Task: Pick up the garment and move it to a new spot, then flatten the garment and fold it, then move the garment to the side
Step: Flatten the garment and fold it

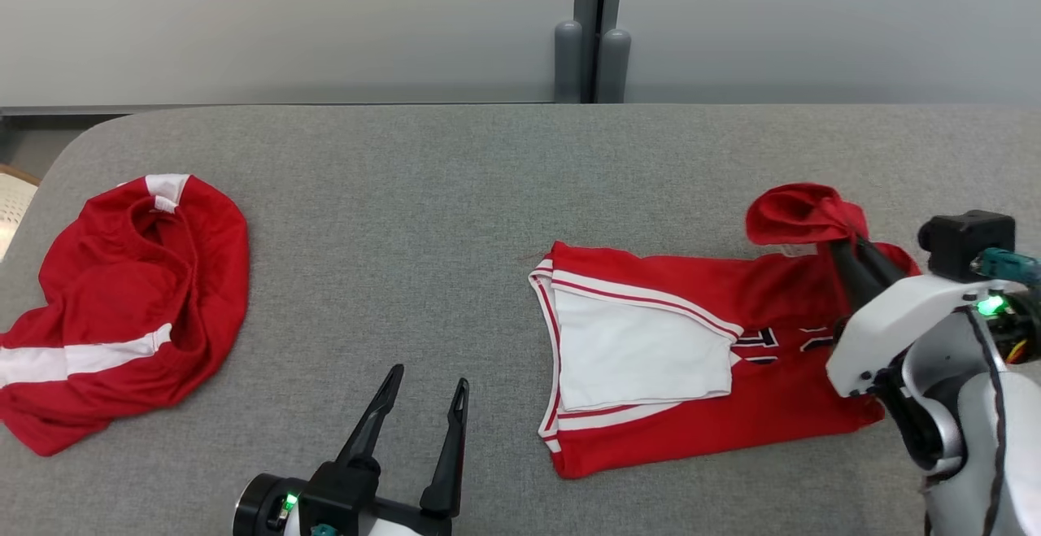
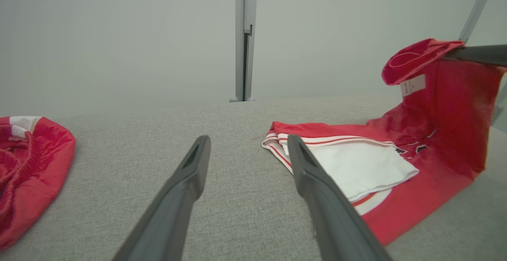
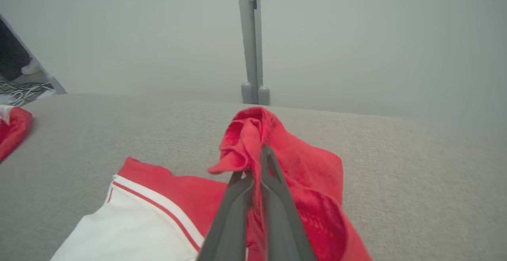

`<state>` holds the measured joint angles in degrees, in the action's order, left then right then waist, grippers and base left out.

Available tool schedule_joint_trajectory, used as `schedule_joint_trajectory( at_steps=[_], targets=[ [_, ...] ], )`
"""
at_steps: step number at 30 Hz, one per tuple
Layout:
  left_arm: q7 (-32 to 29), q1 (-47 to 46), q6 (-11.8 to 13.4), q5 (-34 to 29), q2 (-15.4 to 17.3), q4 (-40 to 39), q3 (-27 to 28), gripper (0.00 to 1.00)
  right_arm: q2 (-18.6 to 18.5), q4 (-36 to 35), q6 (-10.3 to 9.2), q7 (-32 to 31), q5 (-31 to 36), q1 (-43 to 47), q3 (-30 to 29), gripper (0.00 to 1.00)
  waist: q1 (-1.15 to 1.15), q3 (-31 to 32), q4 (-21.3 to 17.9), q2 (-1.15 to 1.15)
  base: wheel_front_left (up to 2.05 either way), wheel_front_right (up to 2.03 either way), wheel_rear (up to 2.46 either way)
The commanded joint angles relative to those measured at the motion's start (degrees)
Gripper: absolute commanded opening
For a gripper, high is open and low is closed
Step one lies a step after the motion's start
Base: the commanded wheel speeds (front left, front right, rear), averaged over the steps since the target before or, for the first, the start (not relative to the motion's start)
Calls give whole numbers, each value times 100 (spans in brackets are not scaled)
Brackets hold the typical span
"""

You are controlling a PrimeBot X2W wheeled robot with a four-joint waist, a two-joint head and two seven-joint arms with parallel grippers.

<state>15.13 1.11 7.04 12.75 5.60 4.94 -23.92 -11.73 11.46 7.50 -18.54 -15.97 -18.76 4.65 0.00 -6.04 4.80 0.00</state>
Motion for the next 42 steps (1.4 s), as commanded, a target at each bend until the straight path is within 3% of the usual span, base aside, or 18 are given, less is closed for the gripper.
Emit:
schedule_joint_trajectory(
  at_steps=[1,6,11,19,20,21,22,31,38,42],
  targets=[
    [0,76,-45,-28,-2,22,24,100,42,-167,-2,-66,101,65,59,0,0,-6,48,0,0,0,0],
    [0,27,-136,-71,-84,99,37,100,426,-527,-1,-271,298,108,412,0,0,20,221,0,0,0,0],
    [0,46,-196,-71,-160,182,56,100,626,-439,-1,-381,405,7,651,0,0,47,423,0,0,0,0],
    [0,38,-287,-2,-219,349,62,100,682,-134,-1,-598,415,45,1097,0,0,7,741,0,0,0,0],
    [0,34,-292,9,-226,373,59,100,692,-99,-1,-605,418,59,1122,9,0,3,774,0,0,0,0],
    [0,22,-302,18,-233,387,56,100,701,-65,-1,-627,415,78,1125,38,0,1,803,0,0,0,0],
    [0,11,-297,23,-237,398,59,100,715,-63,-1,-607,400,89,1106,100,0,-1,823,0,0,0,0],
    [0,71,-268,48,-255,447,116,100,743,-716,-1,-489,-173,148,1054,100,0,89,772,0,0,0,0],
    [0,59,-300,11,-258,356,213,100,277,-1337,-2,-100,-309,384,229,100,0,229,564,0,0,0,0],
    [0,88,-325,-17,-260,308,332,100,-56,-1261,-1,272,-295,706,-131,100,0,296,439,0,0,0,0]
  ],
)
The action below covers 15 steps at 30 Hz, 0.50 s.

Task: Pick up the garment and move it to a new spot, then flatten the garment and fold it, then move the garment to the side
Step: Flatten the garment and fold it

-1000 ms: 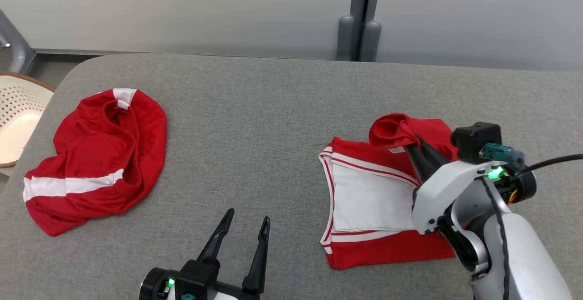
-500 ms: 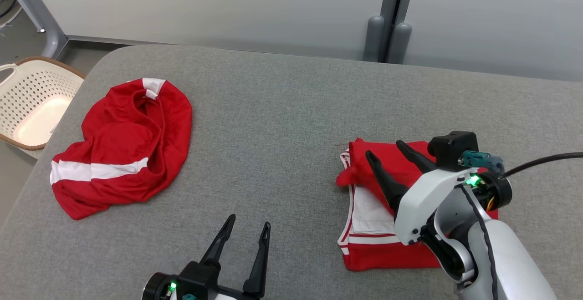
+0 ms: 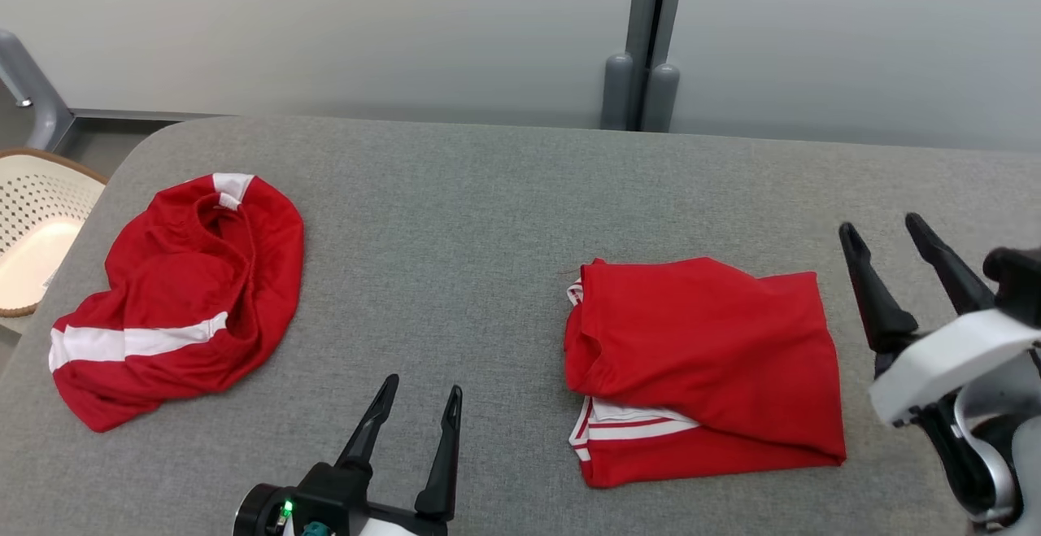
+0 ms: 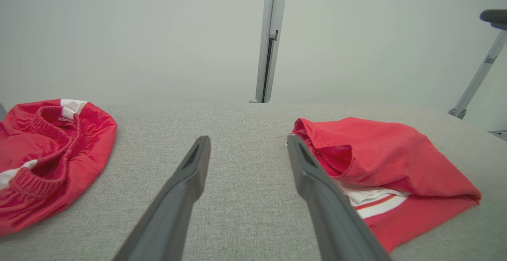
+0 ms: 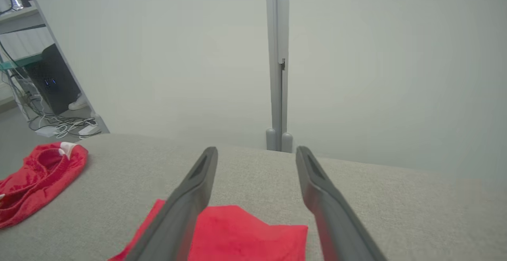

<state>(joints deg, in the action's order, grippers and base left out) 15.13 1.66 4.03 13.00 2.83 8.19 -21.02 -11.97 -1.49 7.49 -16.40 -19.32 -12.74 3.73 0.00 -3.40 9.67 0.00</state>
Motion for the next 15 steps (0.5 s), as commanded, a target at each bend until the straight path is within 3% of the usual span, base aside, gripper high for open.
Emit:
schedule_joint_trajectory(
  at_steps=[1,4,10,15],
  targets=[
    [0,40,-36,-46,17,-30,74,100,-131,82,1,154,96,202,-46,100,0,43,-73,0,0,0,0],
    [0,80,-61,-90,17,-67,134,100,-334,200,1,465,66,448,242,100,0,67,-130,0,0,0,0],
    [0,139,-138,-155,16,-80,95,100,-759,574,0,921,-357,521,1735,100,0,92,-121,0,0,0,0],
    [0,83,-161,-85,17,-29,-15,100,-807,1294,-3,1193,-526,46,2894,100,0,68,64,0,0,0,0]
  ],
)
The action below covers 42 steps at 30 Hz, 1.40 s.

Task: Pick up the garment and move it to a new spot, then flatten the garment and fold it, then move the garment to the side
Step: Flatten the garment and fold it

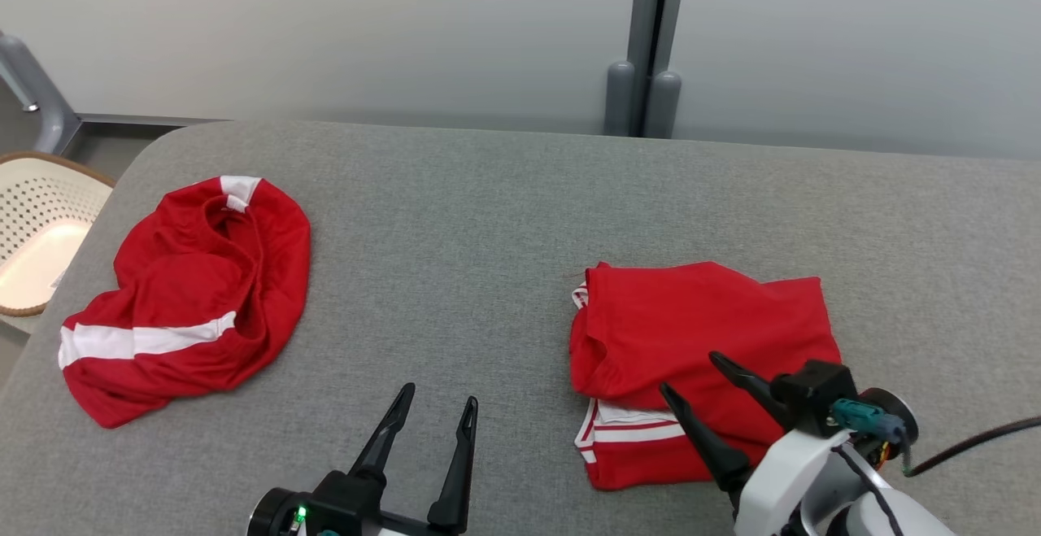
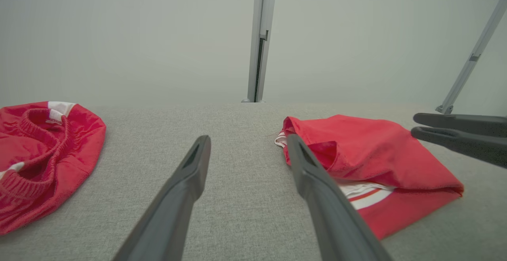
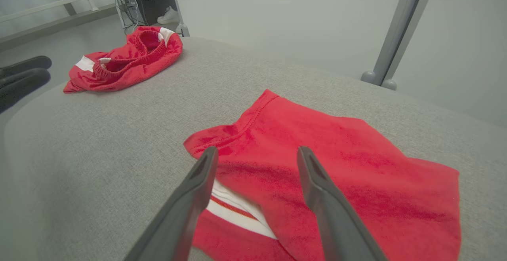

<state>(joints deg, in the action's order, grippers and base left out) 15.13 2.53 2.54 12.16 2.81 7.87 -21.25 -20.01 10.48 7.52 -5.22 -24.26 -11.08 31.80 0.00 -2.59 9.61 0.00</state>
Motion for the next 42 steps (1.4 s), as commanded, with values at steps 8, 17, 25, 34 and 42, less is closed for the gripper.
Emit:
schedule_joint_trajectory(
  at_steps=[8,17,25,34,42],
  targets=[
    [0,-47,39,53,17,41,-71,100,164,1419,-5,615,-242,-971,1169,100,0,-128,406,0,0,0,0],
    [0,-183,72,115,18,25,-134,100,396,2601,-4,959,-284,-1695,1832,89,0,-290,537,0,0,0,0],
    [0,-193,125,113,17,21,-90,100,360,2771,-5,1513,-593,-1908,2307,0,0,-312,515,0,0,0,0],
    [0,-99,105,72,17,29,-30,100,14,1961,-5,1576,-815,-1609,2510,0,0,-249,302,0,0,0,0],
    [0,-129,70,18,18,57,-39,100,38,1514,-4,1329,-822,-1449,2538,0,0,-240,238,0,0,0,0]
  ],
)
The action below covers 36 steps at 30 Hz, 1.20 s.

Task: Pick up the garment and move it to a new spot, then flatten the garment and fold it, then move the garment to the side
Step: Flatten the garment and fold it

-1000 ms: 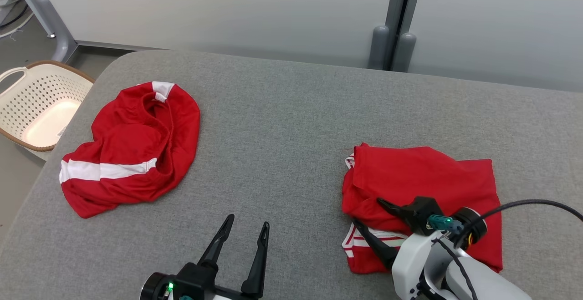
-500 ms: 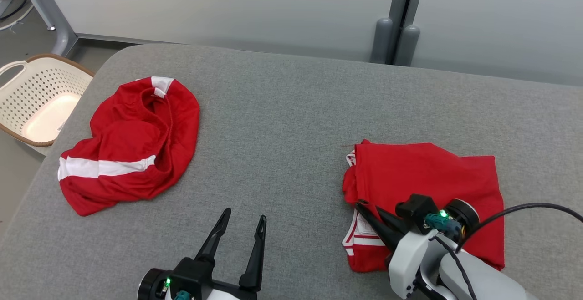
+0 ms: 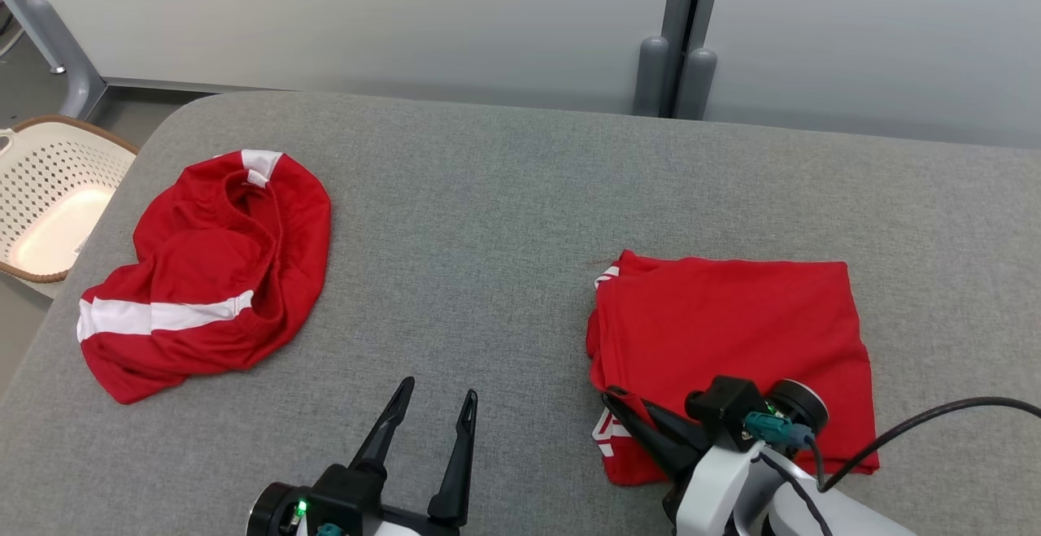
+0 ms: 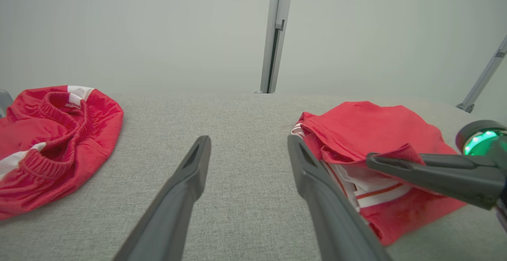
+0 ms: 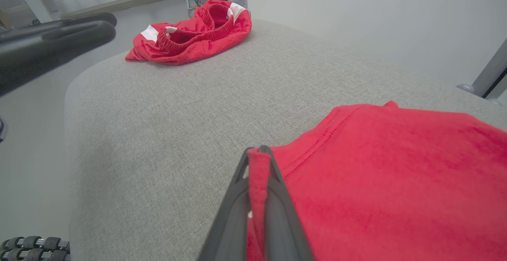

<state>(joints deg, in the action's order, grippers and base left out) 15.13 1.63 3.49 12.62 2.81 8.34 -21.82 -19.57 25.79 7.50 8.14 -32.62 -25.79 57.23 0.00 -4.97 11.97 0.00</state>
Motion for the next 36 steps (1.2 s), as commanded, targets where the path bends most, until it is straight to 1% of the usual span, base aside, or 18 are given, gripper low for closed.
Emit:
schedule_joint_trajectory(
  at_steps=[1,2,3,4,7,11,12,14,16,19,20,21,24,27,31,36],
  targets=[
    [0,-46,-21,-33,17,9,21,100,0,-27,-2,-38,21,34,-25,0,0,-10,3,0,0,0,0],
    [0,-50,-24,-39,17,7,26,100,13,-17,-2,-25,12,59,-84,0,0,-18,3,0,0,0,0],
    [0,-46,-30,-45,18,9,26,100,25,15,-2,-14,29,81,-161,18,0,-24,4,0,0,0,0],
    [0,-42,-32,-45,17,13,25,100,44,21,-2,12,76,94,-213,100,0,-31,6,0,0,0,0],
    [0,-28,-20,-35,17,28,2,100,128,-23,-2,109,112,186,-365,100,0,-36,4,0,0,0,0],
    [0,0,17,-8,18,33,2,100,37,-168,-3,289,83,382,-718,100,0,-24,-31,0,0,0,0],
    [0,0,17,-8,18,33,2,100,37,-168,-3,289,83,382,-718,100,0,-24,-31,0,0,0,0],
    [0,0,28,8,18,27,9,100,-27,-177,-3,400,184,507,-1070,100,0,-18,-61,0,0,0,0],
    [0,-6,21,24,18,1,17,100,-90,-103,-3,511,400,605,-1545,100,0,-12,-99,0,0,0,0],
    [0,-18,2,19,18,-12,14,100,-15,51,-2,611,766,735,-2193,100,0,1,-142,0,0,0,0],
    [0,-25,-6,13,18,-9,7,100,-4,114,-2,618,905,744,-2345,21,0,5,-146,0,0,0,0],
    [0,-34,-19,7,18,-1,2,100,12,200,-2,636,1033,750,-2450,0,0,10,-145,0,0,0,0],
    [0,-74,-34,-8,18,20,-13,100,120,537,-2,665,1301,609,-2645,0,0,14,-131,0,0,0,0],
    [0,-102,-78,-22,18,55,-50,100,264,1071,-2,673,1476,437,-2590,0,0,6,-77,0,0,0,0],
    [0,-119,-112,-15,18,97,-73,100,538,1671,-2,693,1398,296,-2184,0,0,-5,42,0,0,0,0],
    [0,-116,-133,19,17,111,-66,100,784,2004,-2,706,1125,378,-1523,0,0,-30,141,0,0,0,0]
  ],
)
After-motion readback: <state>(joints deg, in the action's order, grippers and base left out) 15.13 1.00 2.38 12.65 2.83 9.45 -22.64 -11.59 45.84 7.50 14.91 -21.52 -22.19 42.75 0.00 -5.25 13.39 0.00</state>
